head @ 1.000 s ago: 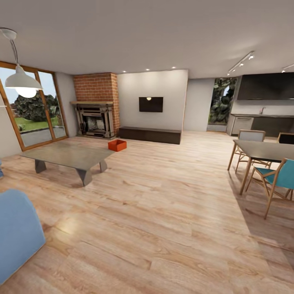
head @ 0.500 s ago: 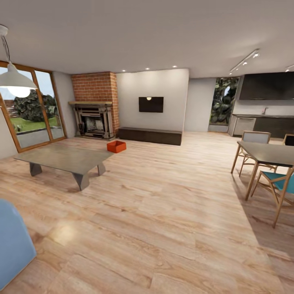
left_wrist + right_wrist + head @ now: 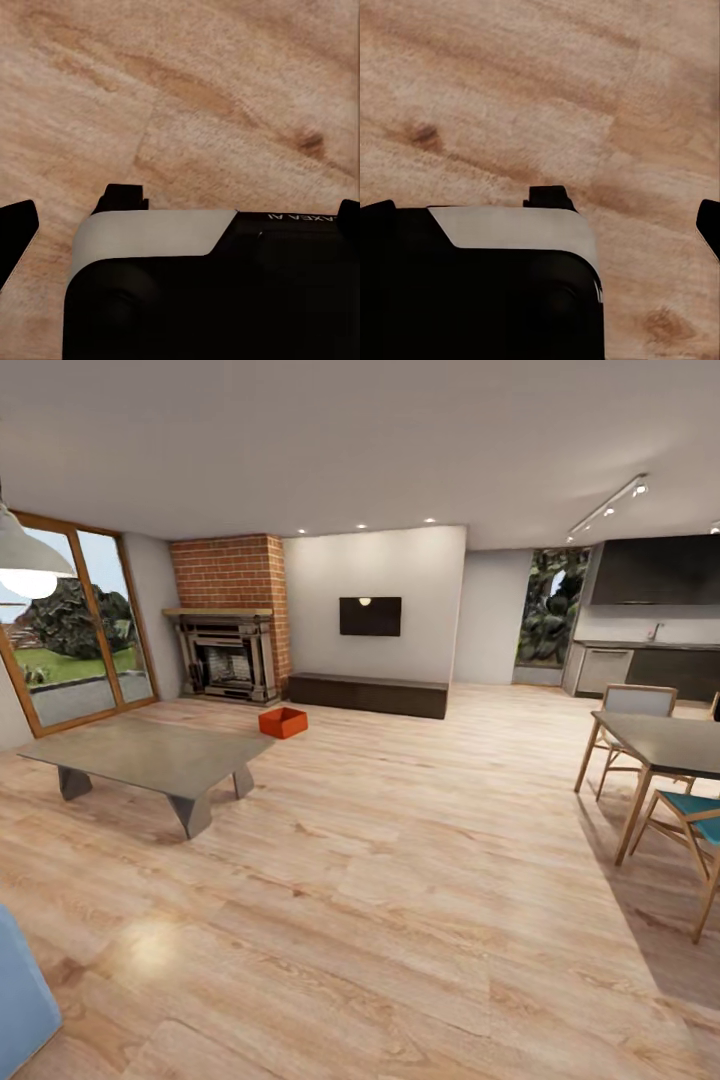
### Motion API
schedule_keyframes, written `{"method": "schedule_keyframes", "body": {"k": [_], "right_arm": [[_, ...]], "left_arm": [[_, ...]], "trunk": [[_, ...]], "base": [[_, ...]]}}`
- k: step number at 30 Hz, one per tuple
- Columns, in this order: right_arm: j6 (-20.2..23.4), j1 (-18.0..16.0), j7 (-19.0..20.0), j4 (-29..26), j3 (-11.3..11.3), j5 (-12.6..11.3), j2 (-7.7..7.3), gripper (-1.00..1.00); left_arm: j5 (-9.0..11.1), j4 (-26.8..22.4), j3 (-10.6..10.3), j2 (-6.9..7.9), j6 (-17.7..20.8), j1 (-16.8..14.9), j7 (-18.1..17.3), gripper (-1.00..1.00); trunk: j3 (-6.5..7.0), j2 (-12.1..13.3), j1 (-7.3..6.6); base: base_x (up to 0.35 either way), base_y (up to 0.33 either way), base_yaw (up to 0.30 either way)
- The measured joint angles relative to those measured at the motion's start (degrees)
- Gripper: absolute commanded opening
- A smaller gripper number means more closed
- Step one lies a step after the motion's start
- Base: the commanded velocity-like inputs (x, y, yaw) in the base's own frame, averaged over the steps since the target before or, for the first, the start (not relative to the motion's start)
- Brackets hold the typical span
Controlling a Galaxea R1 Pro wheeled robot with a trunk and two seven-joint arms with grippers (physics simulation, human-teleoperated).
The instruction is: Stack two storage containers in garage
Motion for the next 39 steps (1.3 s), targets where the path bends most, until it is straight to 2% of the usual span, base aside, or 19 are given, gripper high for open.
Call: {"method": "schedule_keyframes", "body": {"k": [39], "right_arm": [[-0.1,0.0,-0.1,0.0,-0.1,-0.2,0.04,1.0]], "left_arm": [[-0.2,0.0,0.0,-0.09,-0.1,0.0,0.0,1.0]], "trunk": [[0.0,0.0,0.0]], "base": [[0.32,0.0,0.0]]}}
